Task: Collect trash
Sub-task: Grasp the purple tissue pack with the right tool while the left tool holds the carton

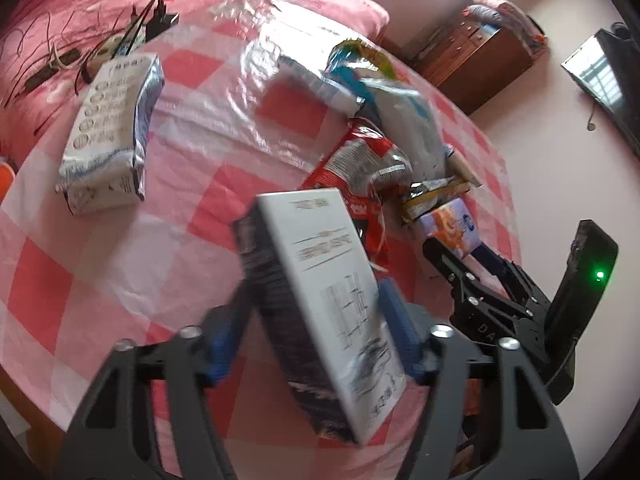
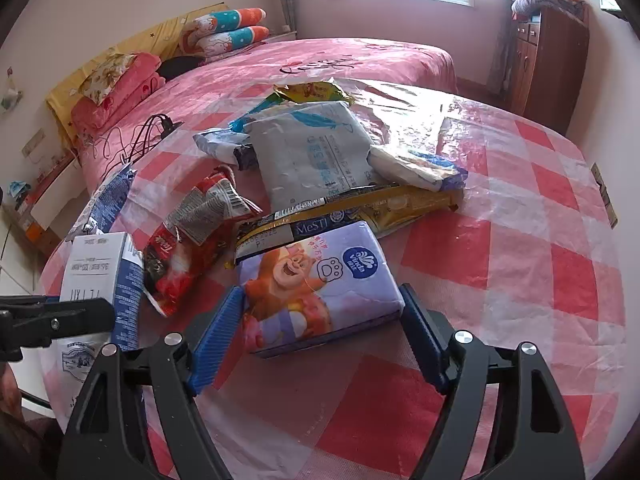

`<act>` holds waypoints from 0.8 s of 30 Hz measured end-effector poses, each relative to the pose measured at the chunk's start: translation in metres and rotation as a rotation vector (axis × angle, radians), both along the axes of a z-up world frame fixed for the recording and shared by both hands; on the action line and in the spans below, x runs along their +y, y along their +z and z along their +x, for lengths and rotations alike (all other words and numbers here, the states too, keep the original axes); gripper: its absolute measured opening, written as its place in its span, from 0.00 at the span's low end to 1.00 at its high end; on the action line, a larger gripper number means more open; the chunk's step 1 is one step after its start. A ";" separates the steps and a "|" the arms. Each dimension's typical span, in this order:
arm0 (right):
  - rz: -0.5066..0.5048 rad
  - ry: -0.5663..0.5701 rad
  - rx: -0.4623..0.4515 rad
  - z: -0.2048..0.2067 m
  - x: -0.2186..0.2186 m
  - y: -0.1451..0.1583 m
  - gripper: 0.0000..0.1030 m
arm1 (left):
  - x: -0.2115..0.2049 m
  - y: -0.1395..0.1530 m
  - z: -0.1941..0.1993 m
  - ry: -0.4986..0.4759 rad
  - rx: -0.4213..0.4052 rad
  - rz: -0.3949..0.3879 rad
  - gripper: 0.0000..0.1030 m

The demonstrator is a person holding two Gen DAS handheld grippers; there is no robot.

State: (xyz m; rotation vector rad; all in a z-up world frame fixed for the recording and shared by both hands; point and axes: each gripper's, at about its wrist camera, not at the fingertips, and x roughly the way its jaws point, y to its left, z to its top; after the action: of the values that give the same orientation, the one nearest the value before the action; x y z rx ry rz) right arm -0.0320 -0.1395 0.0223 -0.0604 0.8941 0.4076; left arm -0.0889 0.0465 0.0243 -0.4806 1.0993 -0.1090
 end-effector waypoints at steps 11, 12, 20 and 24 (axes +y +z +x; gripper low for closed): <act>-0.010 -0.020 -0.014 -0.002 -0.002 0.002 0.72 | 0.007 -0.005 0.001 -0.094 -0.023 -0.047 0.62; -0.008 -0.025 -0.013 -0.002 -0.003 0.002 0.72 | 0.006 -0.005 0.001 -0.108 -0.025 -0.038 0.65; 0.055 -0.046 -0.006 -0.007 -0.006 0.003 0.70 | -0.019 -0.010 0.002 -0.184 -0.036 0.070 0.84; 0.096 -0.040 0.013 -0.011 -0.007 0.003 0.70 | -0.022 -0.011 0.007 -0.176 -0.043 0.116 0.86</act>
State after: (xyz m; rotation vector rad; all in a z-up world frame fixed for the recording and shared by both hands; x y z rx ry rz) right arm -0.0426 -0.1463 0.0250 0.0482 0.8860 0.4139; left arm -0.0821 0.0244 0.0138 -0.2761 1.0981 -0.2074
